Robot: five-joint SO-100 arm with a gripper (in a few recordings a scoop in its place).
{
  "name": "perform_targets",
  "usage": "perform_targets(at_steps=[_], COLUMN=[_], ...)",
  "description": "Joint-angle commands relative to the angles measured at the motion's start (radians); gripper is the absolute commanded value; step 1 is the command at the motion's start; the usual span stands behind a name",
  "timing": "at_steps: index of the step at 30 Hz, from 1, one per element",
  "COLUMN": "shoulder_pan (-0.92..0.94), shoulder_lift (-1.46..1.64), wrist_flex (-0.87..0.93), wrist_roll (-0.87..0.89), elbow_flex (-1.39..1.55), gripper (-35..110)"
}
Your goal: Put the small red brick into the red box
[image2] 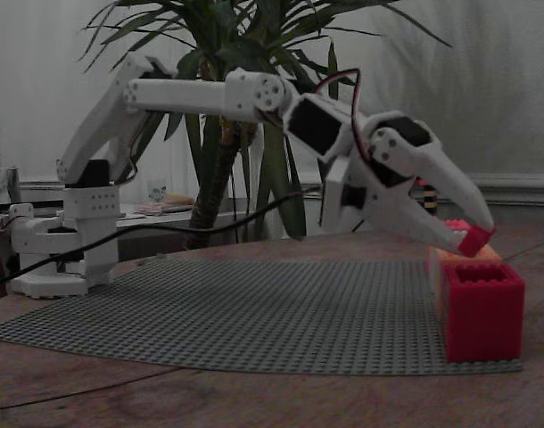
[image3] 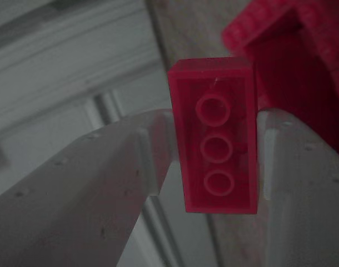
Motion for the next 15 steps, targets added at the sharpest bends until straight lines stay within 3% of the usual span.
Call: perform_targets(at_steps=[1,10,13,15], shoulder_pan=[-0.002,-0.028,-0.041,-0.061], shoulder_lift=[0.051,0.069,0.149,0.275], wrist_flex=[0.009,0.081,0.091,0.091], wrist_roll=[0.038,0.021,0.021,0.011], elbow_flex=[-0.083,-0.074,-0.014,0.097], gripper=[13,22,4,1])
